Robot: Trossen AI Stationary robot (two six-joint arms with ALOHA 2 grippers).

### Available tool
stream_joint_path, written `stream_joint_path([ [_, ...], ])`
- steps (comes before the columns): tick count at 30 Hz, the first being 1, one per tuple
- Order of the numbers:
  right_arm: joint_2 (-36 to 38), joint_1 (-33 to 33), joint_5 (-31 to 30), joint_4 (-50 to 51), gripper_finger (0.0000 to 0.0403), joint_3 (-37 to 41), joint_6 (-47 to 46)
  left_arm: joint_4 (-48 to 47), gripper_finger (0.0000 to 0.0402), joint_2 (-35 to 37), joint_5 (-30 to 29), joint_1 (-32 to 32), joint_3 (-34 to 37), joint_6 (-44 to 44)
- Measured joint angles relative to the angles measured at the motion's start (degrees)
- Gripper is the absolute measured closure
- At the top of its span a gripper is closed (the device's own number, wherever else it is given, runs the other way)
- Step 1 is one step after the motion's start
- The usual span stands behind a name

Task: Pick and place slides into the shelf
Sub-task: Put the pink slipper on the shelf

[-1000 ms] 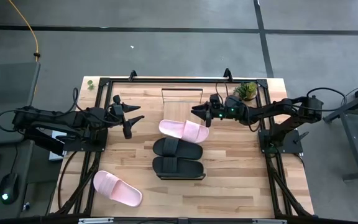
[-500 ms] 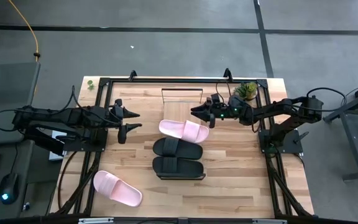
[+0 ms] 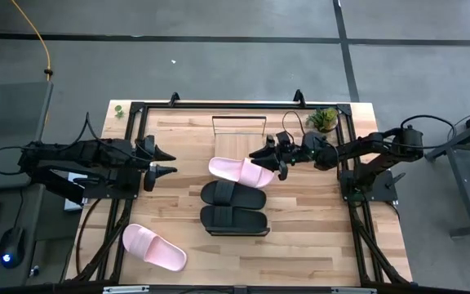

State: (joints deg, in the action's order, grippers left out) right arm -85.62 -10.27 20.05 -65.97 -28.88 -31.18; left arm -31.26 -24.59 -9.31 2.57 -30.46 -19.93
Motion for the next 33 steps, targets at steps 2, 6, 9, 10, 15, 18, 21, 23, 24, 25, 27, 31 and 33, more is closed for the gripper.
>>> stream_joint_path([
  [2,0.0,0.8,-0.1,-0.5,0.0276,0.0,0.0,-1.4,0.0208,0.9,1.3,0.0,0.0,-1.3],
  [6,0.0,2.5,-0.1,-1.5,0.0276,0.0,0.0,-5.2,0.0208,1.7,2.2,0.0,0.0,-3.6],
  [9,0.0,3.3,0.0,-1.6,0.0276,0.0,0.0,-5.5,0.0208,1.6,2.6,-0.2,0.0,-4.6],
  [10,0.0,3.3,-0.1,-1.6,0.0276,0.0,0.1,-5.4,0.0208,1.6,2.7,-0.6,0.0,-4.8],
  [15,0.0,3.2,-0.1,-1.2,0.0276,-0.3,0.1,-2.6,0.0208,1.4,3.0,-4.0,0.1,-6.1],
  [18,0.0,3.2,-0.1,-0.3,0.0276,-1.7,0.2,3.2,0.0208,0.4,2.9,-7.0,0.1,-6.0],
  [21,0.0,3.7,-0.1,2.2,0.0276,-3.3,1.0,9.9,0.0208,-2.8,2.8,-10.7,0.1,-5.6],
  [23,0.0,4.3,0.0,4.8,0.0276,-4.6,1.9,13.5,0.0208,-6.0,2.8,-13.4,0.1,-5.6],
  [24,0.0,4.6,0.0,6.7,0.0276,-5.4,2.5,15.4,0.0208,-7.6,2.8,-14.5,0.1,-5.4],
  [25,0.0,4.8,0.0,8.6,0.0276,-6.1,3.1,17.0,0.0208,-9.3,2.8,-15.6,0.0,-5.2],
  [27,0.0,5.1,0.1,12.4,0.0276,-7.7,4.3,17.9,0.0208,-12.5,2.7,-17.4,-1.6,-4.1],
  [31,0.0,5.5,0.0,19.5,0.0276,-10.6,6.9,16.4,0.0208,-18.3,0.2,-20.9,-6.8,-3.6],
  [33,0.0,5.8,0.0,22.6,0.0276,-11.7,8.0,14.5,0.0208,-21.4,-0.9,-23.3,-8.8,-3.6],
])
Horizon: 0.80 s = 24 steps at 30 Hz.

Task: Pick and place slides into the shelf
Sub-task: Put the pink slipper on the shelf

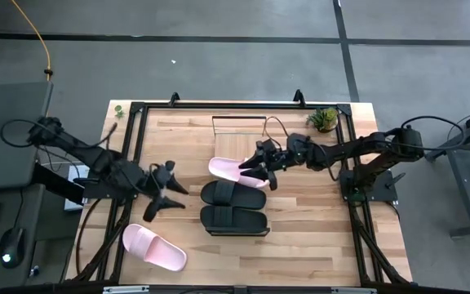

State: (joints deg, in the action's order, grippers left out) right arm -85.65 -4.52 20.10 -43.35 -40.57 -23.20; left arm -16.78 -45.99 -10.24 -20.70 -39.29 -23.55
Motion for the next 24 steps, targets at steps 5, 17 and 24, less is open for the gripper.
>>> stream_joint_path([
  [5,0.0,0.1,0.1,5.4,0.0276,-2.3,1.9,-7.1,0.0208,-6.7,-5.4,-5.5,-5.5,-2.6],
  [17,0.0,0.1,0.0,8.0,0.0276,-3.7,2.9,-25.8,0.0208,-19.6,-23.0,-15.6,-19.1,-16.5],
  [24,0.0,0.4,0.0,9.5,0.0276,-3.7,2.8,-31.9,0.0208,-25.4,-25.1,-17.3,-23.2,-24.9],
])
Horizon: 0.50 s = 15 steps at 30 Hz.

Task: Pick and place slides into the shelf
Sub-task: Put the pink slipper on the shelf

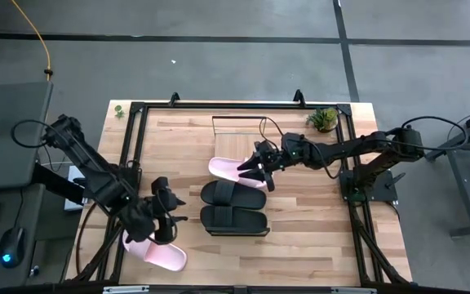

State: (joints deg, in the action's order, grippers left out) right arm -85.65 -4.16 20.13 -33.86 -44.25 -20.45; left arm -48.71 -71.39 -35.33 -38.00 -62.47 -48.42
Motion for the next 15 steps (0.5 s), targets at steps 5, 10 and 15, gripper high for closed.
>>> stream_joint_path([
  [5,0.0,0.5,0.0,1.5,0.0276,0.0,0.0,-2.4,0.0208,-4.1,0.7,0.1,-2.5,-4.0],
  [10,0.0,0.6,0.0,2.5,0.0276,0.0,0.0,-7.8,0.0208,-8.5,1.3,0.1,-6.0,-8.9],
  [15,0.0,0.6,0.0,3.8,0.0276,0.0,-0.1,-13.1,0.0208,-13.0,1.3,0.1,-10.1,-14.1],
])
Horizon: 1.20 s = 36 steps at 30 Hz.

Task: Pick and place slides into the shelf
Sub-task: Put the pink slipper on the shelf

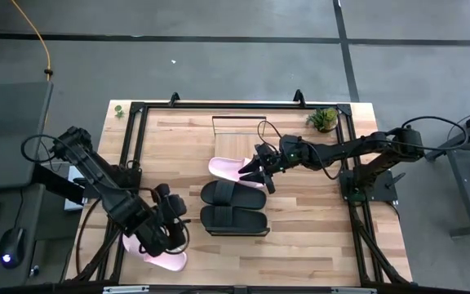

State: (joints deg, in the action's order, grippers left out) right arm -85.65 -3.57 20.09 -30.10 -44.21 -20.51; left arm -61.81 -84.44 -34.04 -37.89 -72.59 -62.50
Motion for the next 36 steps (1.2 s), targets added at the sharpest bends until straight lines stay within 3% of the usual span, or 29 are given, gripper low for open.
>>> stream_joint_path([
  [17,2.7,0.1,1.6,1.9,0.0276,0.0,0.1,-20.3,0.0209,-15.8,9.5,-0.7,-13.2,-16.6],
  [36,3.7,-0.2,0.5,0.7,0.0276,0.0,1.5,-25.2,0.0209,-17.2,15.6,-10.1,-15.2,-37.1],
])
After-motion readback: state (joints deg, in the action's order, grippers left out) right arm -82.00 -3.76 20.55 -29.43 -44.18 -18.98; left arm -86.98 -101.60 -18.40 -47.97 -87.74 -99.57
